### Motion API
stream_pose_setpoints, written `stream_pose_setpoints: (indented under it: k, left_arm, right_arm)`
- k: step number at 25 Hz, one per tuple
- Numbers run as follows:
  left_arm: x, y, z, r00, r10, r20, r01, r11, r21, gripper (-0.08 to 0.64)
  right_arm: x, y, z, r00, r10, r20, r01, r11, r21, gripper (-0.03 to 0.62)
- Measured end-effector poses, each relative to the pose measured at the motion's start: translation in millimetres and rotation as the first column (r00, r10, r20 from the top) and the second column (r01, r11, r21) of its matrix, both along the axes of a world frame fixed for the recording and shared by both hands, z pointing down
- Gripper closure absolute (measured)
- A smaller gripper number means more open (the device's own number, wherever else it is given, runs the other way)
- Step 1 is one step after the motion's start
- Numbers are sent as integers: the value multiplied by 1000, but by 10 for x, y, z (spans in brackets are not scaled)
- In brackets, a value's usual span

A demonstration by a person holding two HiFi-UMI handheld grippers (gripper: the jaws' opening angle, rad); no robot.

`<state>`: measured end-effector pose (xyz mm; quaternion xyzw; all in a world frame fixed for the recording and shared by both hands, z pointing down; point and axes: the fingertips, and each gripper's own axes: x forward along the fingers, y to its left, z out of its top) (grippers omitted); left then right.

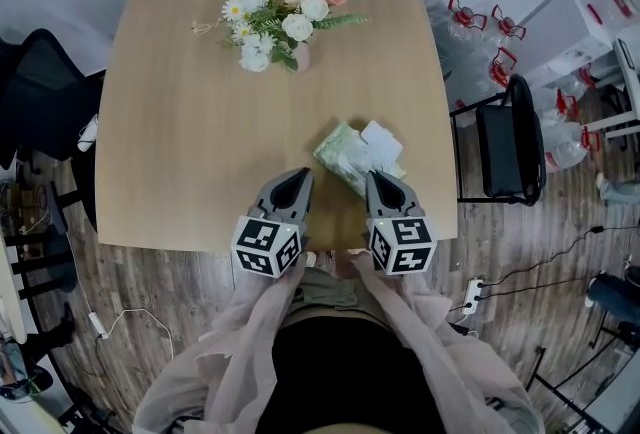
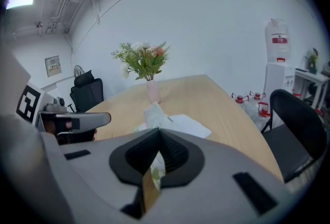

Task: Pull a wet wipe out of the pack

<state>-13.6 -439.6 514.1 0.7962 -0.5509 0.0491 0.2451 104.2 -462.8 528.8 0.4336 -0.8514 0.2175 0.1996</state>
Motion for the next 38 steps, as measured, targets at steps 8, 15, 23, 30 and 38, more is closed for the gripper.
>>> stream_pose_setpoints:
  k: [8,15,23,30,38]
  left_arm:
    - [-1,101,-18,1000,21,3,-21,1000,7,549]
    - [-55,181,-42,1000,29,6,-30,999,13,549]
    - [-39,286,-69,999,50,7,-50,999,17,549]
    - [-28,385,-70,998,61,7,-61,998,19,549]
    - [-27,499,-91,998,70,10,-70,997,22,548]
  right_arm:
    - [15,106,-5,999,29,16,-29,1000,-2,580]
    - [-35,202,-36,999,34,16,-34,999,8,580]
    - [-44,323,-66,999,44,19,-44,999,14,580]
    - [-23,425,-81,998,59,20,-60,998,21,580]
    - [-8,537,-112,997,74,22,-74,997,30,580]
